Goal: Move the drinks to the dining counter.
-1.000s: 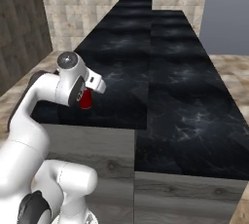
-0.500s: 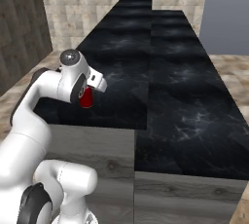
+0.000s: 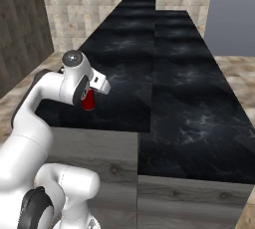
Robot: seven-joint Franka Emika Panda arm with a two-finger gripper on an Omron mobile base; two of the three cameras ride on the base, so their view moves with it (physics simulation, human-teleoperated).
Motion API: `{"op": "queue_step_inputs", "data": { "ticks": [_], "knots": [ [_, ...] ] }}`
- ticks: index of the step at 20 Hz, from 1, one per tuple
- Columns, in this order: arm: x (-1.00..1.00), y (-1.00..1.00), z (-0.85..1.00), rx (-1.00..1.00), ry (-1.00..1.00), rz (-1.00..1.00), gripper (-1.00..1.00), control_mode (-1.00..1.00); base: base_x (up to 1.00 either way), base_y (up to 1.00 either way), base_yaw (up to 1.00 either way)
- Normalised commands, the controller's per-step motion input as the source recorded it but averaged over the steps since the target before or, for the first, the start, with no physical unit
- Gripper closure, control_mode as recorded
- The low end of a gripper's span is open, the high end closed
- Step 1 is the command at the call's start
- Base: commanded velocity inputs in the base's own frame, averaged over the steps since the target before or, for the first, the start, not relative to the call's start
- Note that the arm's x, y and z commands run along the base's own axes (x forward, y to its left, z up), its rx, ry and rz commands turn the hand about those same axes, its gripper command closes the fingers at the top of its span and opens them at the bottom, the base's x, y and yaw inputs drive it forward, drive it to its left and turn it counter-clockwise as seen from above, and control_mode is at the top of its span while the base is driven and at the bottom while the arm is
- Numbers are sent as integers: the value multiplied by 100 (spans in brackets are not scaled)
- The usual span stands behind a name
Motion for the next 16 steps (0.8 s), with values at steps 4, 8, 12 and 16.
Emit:
{"op": "queue_step_inputs", "data": {
  "ticks": [4, 8, 12, 16],
  "knots": [
    [0, 0, -8, 0, 0, 0, -100, -100, 0, 0, 0],
    [0, 0, 15, 0, 0, 0, -100, -100, 0, 0, 0],
    [0, 0, 66, 0, 0, 0, -100, -100, 0, 0, 0],
    [0, 0, 100, 0, 5, 0, -100, -100, 0, 0, 0]
  ]
}}
